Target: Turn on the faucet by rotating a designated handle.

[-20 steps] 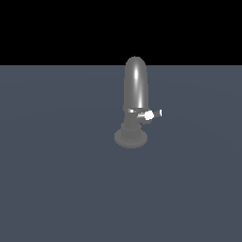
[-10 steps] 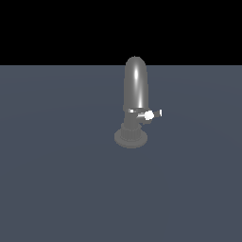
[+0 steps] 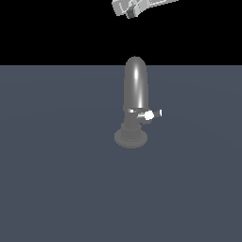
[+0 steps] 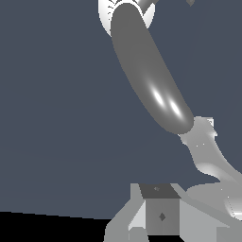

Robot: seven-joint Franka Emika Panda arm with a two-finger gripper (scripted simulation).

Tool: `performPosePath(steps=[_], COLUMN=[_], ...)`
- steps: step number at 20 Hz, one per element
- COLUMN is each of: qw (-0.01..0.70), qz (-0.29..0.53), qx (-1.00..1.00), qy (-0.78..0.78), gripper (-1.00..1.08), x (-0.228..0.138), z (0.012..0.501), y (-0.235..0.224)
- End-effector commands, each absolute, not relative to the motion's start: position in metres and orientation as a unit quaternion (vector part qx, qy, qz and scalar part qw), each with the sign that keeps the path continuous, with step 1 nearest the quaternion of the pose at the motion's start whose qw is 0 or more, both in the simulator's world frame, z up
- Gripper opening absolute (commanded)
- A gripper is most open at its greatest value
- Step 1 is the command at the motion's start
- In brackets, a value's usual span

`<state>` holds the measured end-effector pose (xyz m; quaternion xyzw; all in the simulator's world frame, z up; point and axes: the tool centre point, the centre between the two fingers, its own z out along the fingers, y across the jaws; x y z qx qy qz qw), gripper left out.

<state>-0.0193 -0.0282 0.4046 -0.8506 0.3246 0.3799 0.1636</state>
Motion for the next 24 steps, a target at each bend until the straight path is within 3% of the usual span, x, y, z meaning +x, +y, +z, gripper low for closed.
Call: performPosePath(steps=[1, 24], qw=[0.173, 0.248], qz=[0.401, 0.559], qx=[-0.832, -0.618], qy=[0.344, 0.494], gripper=[-1.0, -1.0], x=[-0.01, 0.034], z=[0.394, 0.28], y=[-0.035, -0.093])
